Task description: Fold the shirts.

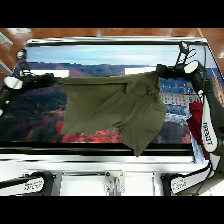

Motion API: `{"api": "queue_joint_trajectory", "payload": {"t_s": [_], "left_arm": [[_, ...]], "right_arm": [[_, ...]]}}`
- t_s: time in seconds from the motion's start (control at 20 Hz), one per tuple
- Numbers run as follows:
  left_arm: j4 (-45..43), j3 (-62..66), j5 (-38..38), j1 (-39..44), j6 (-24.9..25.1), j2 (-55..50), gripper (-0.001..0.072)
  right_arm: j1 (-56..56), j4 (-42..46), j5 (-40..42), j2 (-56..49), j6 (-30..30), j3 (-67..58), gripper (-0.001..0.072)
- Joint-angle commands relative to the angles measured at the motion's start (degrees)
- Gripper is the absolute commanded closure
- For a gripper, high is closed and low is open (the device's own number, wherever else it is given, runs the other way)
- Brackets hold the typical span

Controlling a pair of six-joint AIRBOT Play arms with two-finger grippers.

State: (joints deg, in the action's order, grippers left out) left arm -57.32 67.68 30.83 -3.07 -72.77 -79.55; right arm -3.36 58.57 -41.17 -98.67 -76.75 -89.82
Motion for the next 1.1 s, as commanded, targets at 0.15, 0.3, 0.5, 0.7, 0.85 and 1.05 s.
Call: {"api": "queue_joint_trajectory", "payload": {"t_s": [0.15, 0.3, 0.5, 0.7, 0.85, 1.05], "left_arm": [[0.39, 0.20, -9.55, 4.15, 0.26, -11.17, 0.0668], [0.39, 0.22, -5.18, 3.19, 0.24, -11.58, 0.0668], [0.37, 2.49, 4.98, -0.04, 0.11, -11.13, 0.0668], [0.39, 2.67, 10.16, -0.59, -1.16, -12.48, 0.0668], [0.37, 2.67, 13.75, 0.02, -3.41, -14.80, 0.0668], [0.39, 2.69, 13.16, -0.83, -5.38, -15.08, 0.0667]], "right_arm": [[0.00, -1.49, 5.42, -7.39, 0.94, 0.09, 0.0642], [-0.20, -0.66, 1.79, -6.51, 0.94, 0.07, 0.0642], [-0.28, 9.62, -17.90, -3.43, -1.97, 0.09, 0.0642], [-0.11, 13.33, -29.55, -4.26, -4.83, 1.68, 0.0642], [0.00, 14.49, -27.04, -4.96, -7.43, 3.21, 0.0642], [-0.04, 14.40, -23.52, -5.03, -10.56, 3.21, 0.0642]]}}
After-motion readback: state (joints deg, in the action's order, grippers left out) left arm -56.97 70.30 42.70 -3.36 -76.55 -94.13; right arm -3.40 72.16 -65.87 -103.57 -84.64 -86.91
